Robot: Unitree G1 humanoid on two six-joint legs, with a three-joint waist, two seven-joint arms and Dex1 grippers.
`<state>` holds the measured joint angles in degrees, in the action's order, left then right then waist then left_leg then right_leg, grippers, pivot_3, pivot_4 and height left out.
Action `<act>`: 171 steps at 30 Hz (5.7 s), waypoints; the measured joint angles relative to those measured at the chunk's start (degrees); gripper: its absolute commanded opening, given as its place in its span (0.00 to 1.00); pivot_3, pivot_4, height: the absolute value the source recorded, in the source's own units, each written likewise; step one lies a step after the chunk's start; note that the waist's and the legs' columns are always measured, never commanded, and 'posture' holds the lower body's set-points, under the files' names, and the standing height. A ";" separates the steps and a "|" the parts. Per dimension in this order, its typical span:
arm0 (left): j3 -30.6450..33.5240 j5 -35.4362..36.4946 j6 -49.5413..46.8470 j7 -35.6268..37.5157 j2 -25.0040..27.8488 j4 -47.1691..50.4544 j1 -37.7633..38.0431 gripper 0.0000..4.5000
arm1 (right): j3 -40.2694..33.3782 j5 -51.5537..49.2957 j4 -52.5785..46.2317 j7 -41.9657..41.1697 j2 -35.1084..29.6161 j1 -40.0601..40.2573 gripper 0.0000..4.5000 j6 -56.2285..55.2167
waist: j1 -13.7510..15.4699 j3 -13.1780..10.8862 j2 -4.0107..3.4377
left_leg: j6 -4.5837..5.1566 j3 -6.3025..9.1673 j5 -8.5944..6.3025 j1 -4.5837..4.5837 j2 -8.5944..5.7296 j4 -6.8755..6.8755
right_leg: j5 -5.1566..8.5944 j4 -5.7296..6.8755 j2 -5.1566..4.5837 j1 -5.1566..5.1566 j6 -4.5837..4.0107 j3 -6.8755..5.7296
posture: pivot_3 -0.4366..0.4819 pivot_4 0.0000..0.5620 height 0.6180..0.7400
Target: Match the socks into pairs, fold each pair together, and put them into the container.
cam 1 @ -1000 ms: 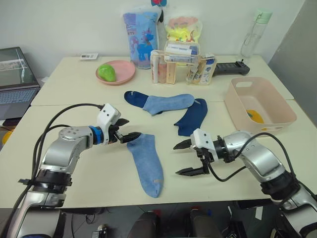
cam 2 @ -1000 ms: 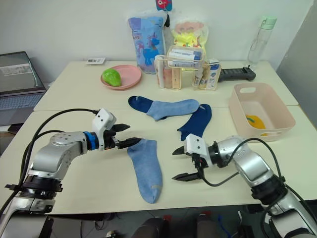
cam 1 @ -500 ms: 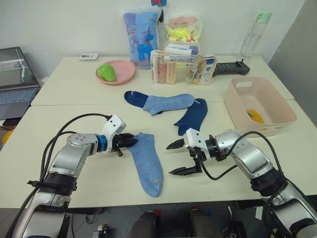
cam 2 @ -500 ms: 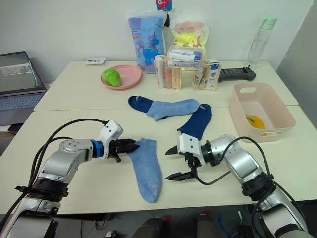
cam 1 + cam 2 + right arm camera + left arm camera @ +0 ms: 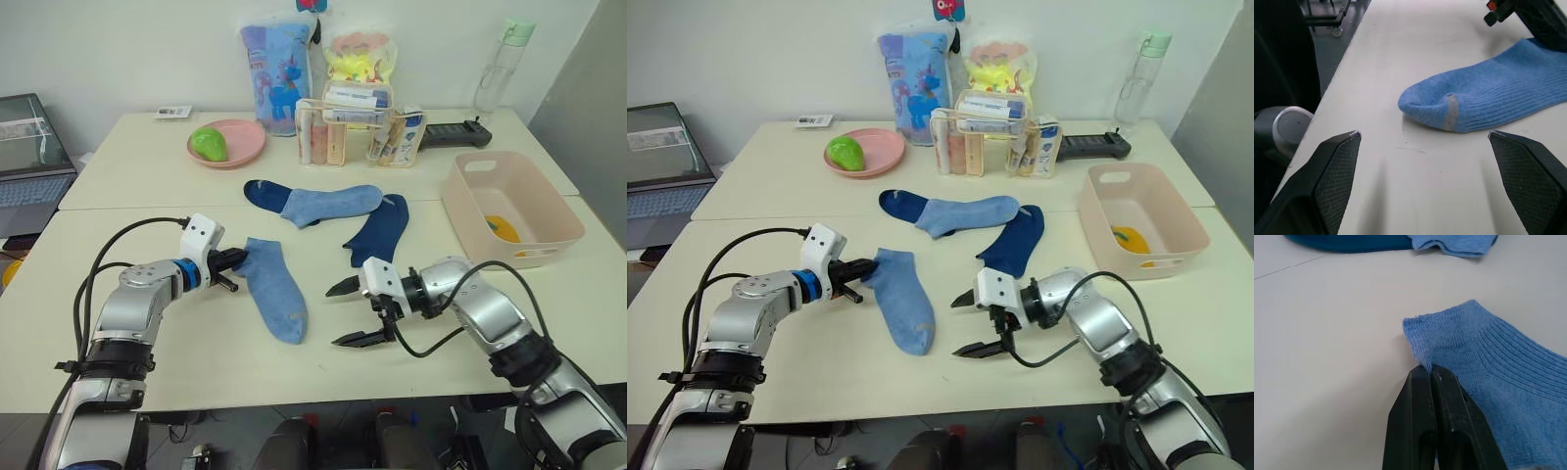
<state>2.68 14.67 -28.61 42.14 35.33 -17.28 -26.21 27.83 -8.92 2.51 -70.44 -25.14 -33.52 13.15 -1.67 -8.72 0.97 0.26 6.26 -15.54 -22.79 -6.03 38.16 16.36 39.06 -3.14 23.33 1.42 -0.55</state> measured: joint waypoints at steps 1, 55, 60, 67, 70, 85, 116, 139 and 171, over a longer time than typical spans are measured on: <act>0.00 0.04 -0.34 -0.02 -0.14 0.63 0.45 0.01 | 0.74 1.09 1.53 -0.02 1.06 -0.73 1.00 -1.90 | -0.03 0.00 0.00 | 0.00 0.00 0.00 0.00 0.00 0.00 | 0.00 0.00 0.00 0.01 0.00 0.00 | 0.48 0.27 1.00; 8.63 15.05 -17.42 1.46 5.00 36.81 29.71 0.64 | -9.61 2.03 2.08 -2.77 -9.18 3.75 0.71 -10.08 | 0.52 0.01 -0.03 | -0.05 0.01 0.00 0.08 0.04 -0.10 | 0.01 -0.08 0.01 -0.10 -0.02 0.02 | 0.48 0.27 1.00; 10.00 12.99 -13.25 8.76 15.33 32.12 29.41 0.93 | -14.23 0.07 -7.21 -1.18 -15.85 9.76 0.79 -0.48 | 0.79 -0.01 -0.08 | -0.04 -0.04 -0.02 0.10 0.06 -0.16 | 0.03 -0.09 0.01 -0.10 -0.06 0.06 | 0.48 0.27 1.00; 5.01 10.75 -4.20 18.82 18.54 24.96 17.76 0.93 | -17.17 -4.35 -21.75 9.80 -12.00 14.99 0.79 16.42 | 1.66 -0.02 -0.08 | -0.03 -0.05 -0.02 0.07 0.06 -0.13 | 0.04 -0.10 -0.01 -0.11 -0.08 0.03 | 0.48 0.27 1.00; -0.53 7.76 -0.57 20.51 16.85 22.12 12.92 0.93 | -16.86 -4.25 -22.34 13.86 -9.76 15.08 0.79 19.54 | 1.64 -0.02 -0.08 | -0.03 -0.04 -0.02 0.07 0.04 -0.13 | 0.04 -0.10 -0.01 -0.11 -0.07 0.03 | 0.48 0.27 1.00; -10.77 -3.66 11.72 21.45 10.87 7.85 5.21 0.60 | -12.70 -2.71 -19.00 19.48 -7.34 17.32 0.23 21.37 | 1.35 -0.01 -0.06 | -0.03 -0.03 -0.01 0.07 0.04 -0.11 | 0.04 -0.06 0.01 -0.08 -0.07 0.01 | 0.48 0.27 1.00; -8.53 -2.29 8.78 22.12 10.71 12.36 9.23 0.00 | -11.75 0.60 -12.23 21.82 -5.52 15.36 0.19 17.91 | 1.29 -0.01 -0.06 | -0.03 -0.04 -0.01 0.09 0.05 -0.11 | 0.04 -0.04 0.02 -0.08 -0.07 0.03 | 0.48 0.27 1.00; -8.01 8.44 -7.96 16.81 5.67 38.78 24.68 0.00 | -7.00 8.32 12.72 21.82 4.13 -5.00 0.00 4.76 | 0.04 0.00 -0.11 | -0.03 -0.08 -0.01 0.11 0.05 -0.11 | 0.03 0.00 0.03 -0.09 -0.07 0.06 | 0.48 0.27 1.00; 1.85 14.02 -7.20 17.99 15.18 30.87 22.87 0.93 | -8.19 4.43 3.57 5.20 -0.48 2.30 0.62 -6.09 | 0.36 -0.06 -0.21 | -0.03 -0.04 -0.01 0.15 0.04 -0.15 | 0.03 -0.09 0.02 -0.13 -0.07 0.03 | 0.48 0.27 1.00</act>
<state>4.54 28.68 -35.81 60.13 50.51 13.59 -3.34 19.64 -4.48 6.07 -65.23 -25.63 -31.21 7.06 -1.31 -8.78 0.76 0.23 6.23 -15.55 -22.63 -5.98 38.02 16.39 38.97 -3.12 23.19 1.35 -0.52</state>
